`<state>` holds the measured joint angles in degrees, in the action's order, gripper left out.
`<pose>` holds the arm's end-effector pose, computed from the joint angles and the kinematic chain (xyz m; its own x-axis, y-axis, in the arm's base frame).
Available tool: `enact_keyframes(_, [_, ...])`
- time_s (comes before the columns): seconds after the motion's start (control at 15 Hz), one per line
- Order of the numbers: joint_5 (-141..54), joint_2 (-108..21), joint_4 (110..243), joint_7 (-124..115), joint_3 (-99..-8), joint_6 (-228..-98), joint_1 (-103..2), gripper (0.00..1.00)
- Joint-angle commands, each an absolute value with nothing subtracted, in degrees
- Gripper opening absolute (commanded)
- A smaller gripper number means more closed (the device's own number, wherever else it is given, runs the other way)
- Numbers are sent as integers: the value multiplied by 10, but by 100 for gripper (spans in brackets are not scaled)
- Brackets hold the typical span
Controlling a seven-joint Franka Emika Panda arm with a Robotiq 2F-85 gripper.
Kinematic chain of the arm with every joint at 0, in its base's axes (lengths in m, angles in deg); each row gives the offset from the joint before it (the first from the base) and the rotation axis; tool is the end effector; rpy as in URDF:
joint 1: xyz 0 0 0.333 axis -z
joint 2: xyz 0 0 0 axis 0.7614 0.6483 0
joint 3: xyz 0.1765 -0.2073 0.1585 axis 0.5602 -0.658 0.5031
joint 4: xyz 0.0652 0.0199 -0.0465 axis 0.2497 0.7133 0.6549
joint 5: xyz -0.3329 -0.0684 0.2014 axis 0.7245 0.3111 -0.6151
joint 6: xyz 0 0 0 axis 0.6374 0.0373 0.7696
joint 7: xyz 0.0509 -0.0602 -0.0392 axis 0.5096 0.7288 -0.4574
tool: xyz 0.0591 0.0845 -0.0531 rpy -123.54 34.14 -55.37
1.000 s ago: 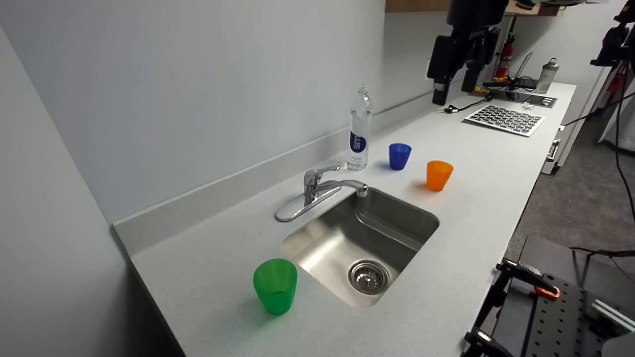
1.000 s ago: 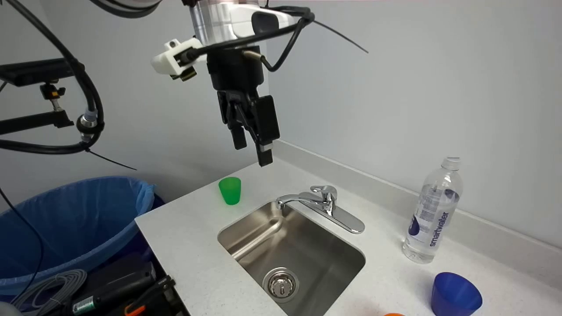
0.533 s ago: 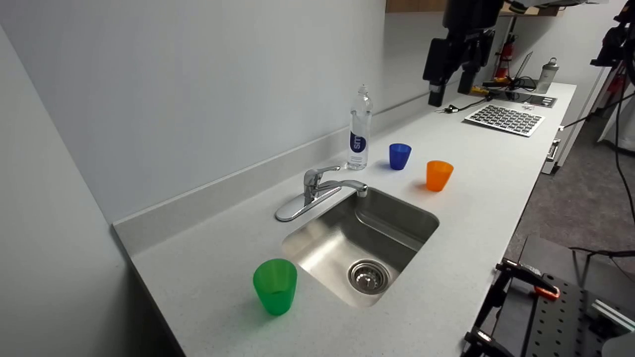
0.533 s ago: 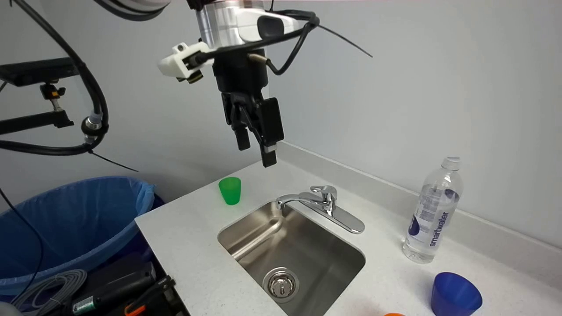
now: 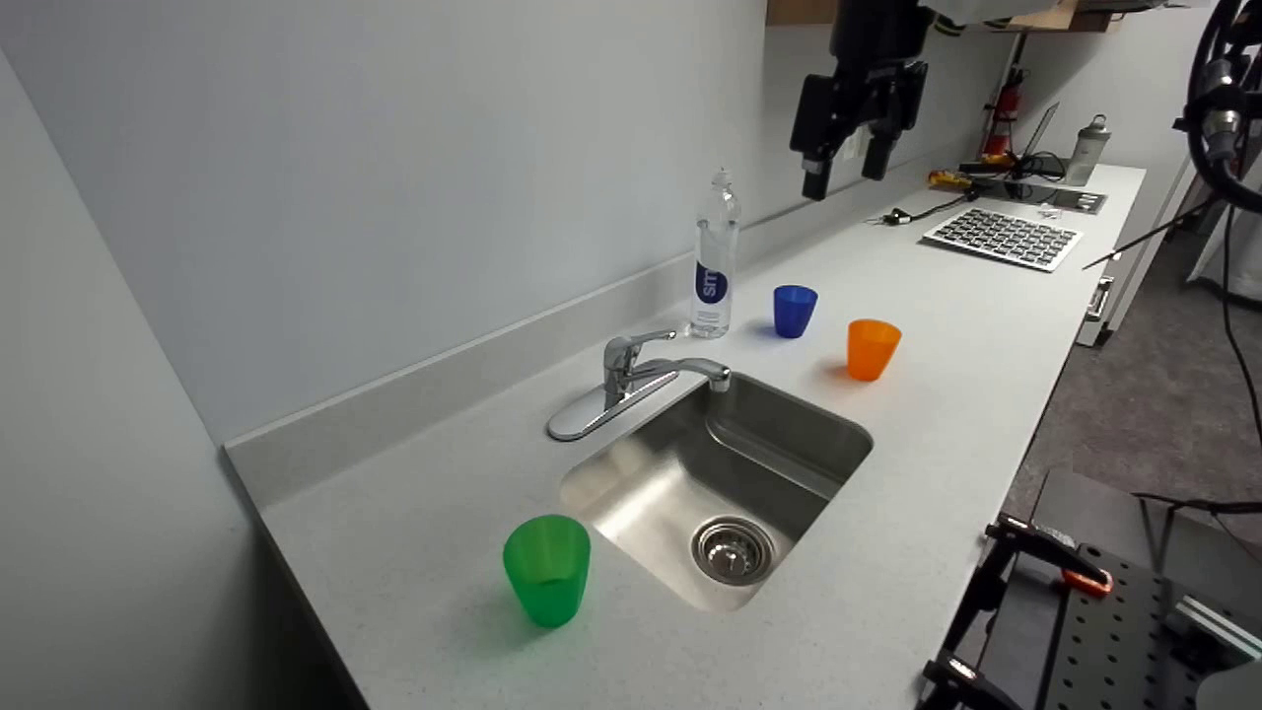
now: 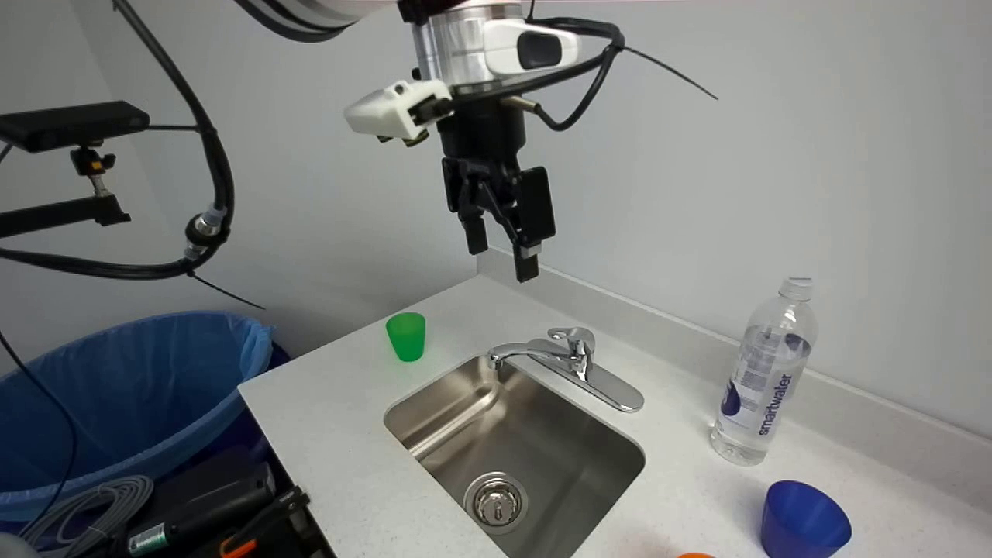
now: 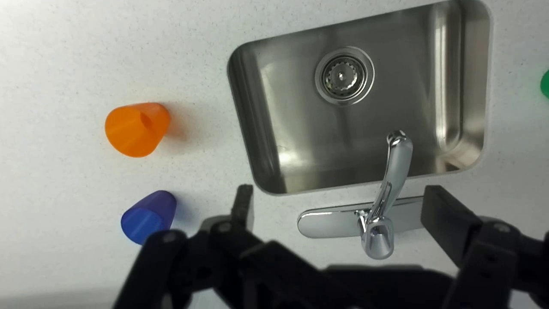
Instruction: Pull the faucet handle up
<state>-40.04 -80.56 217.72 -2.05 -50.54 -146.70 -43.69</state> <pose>0.4464 -0.0634 0.4728 0.9769 -0.1925 0.0929 -0.2003 -0.9762 0.0829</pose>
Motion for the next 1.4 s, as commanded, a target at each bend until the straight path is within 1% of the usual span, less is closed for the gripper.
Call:
enact_keyframes(0.0, [-395,-737,2131,-1,-500,-1493,-442,100])
enact_keyframes(0.4, [-396,-654,2068,-12,-502,-1518,-449,100])
enact_keyframes(0.73, [-393,-675,2096,-3,-496,-1529,-458,100])
enact_keyframes(1.33, [-400,-664,2086,-18,-500,-1520,-459,100])
